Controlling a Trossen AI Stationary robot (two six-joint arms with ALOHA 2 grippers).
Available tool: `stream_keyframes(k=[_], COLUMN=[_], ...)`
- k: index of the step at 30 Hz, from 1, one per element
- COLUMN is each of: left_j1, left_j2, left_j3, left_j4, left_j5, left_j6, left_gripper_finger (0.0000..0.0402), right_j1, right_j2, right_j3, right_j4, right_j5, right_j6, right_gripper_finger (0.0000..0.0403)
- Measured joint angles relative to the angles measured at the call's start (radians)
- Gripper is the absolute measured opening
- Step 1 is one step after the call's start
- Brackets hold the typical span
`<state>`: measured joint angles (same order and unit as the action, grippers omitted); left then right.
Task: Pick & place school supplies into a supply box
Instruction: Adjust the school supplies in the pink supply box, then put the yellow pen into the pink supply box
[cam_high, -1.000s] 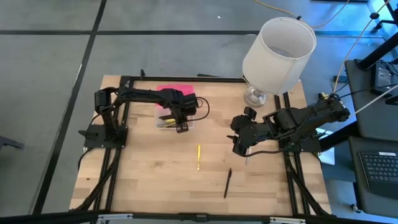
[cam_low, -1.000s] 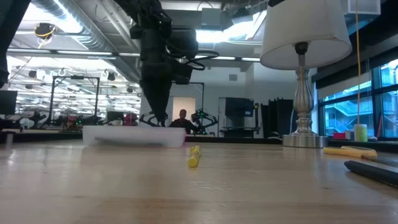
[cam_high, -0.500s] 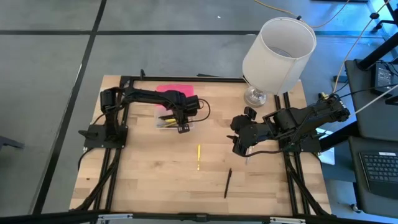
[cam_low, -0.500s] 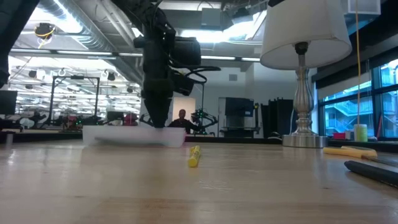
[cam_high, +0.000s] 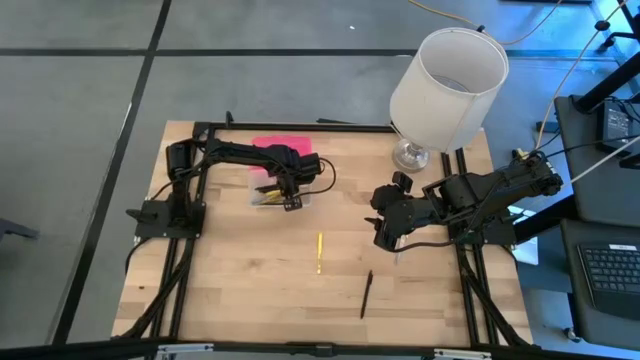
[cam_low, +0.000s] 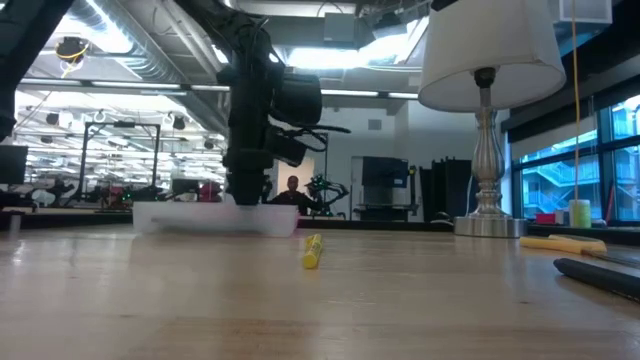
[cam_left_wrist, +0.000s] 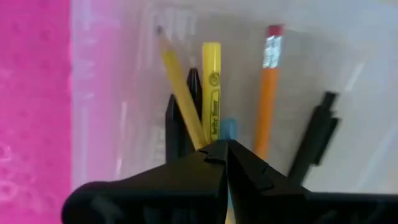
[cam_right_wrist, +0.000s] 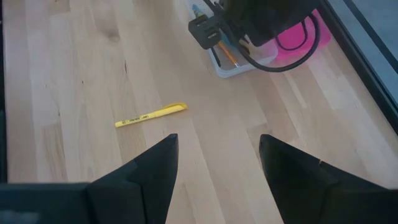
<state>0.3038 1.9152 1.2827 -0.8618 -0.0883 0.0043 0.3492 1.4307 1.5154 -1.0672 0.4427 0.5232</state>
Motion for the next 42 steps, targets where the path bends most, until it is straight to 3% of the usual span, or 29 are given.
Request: stream_keyframes(k=[7, 12, 17, 22, 29, 35, 42], left_j1=[0.001, 0.001, -0.015, -0.021, -0.027, -0.042, -0.124], left_j2=[0.000, 0.000, 0.000, -0.005, -0.006, -0.084, -0.192], left_j3=[0.000, 0.000, 0.000, 0.000, 0.030, 0.083, 0.112], left_j4=[-0.042, -0.040, -0.040, -0.045, -0.150, -0.189, -0.068], left_j5=[-0.023, 0.076, 0.106, 0.218, 0.124, 0.102, 0.129], left_j6=[0.010, 0.035, 0.036, 0.026, 0.010, -0.009, -0.060], left_gripper_finger=[0.0001, 0.0001, 0.0001, 0.0002, 0.0003, 0.0003, 0.0003], right_j1=[0.000, 0.000, 0.000, 0.000, 0.000, 0.000, 0.000], right_j2=[0.000, 0.000, 0.000, 0.000, 0.000, 0.000, 0.000], right_j3=[0.000, 0.000, 0.000, 0.000, 0.000, 0.000, 0.000], right_j4=[0.000, 0.000, 0.000, 0.000, -0.002, -0.034, -0.085], right_j5=[0.000, 0.000, 0.000, 0.000, 0.000, -0.001, -0.032], right_j6=[-0.002, -0.003, -0.001, -0.001, -0.001, 0.000, -0.003], right_gripper_finger=[0.0229, 0.0229, 0.0229, 0.0229, 0.0229, 0.0229, 0.0229])
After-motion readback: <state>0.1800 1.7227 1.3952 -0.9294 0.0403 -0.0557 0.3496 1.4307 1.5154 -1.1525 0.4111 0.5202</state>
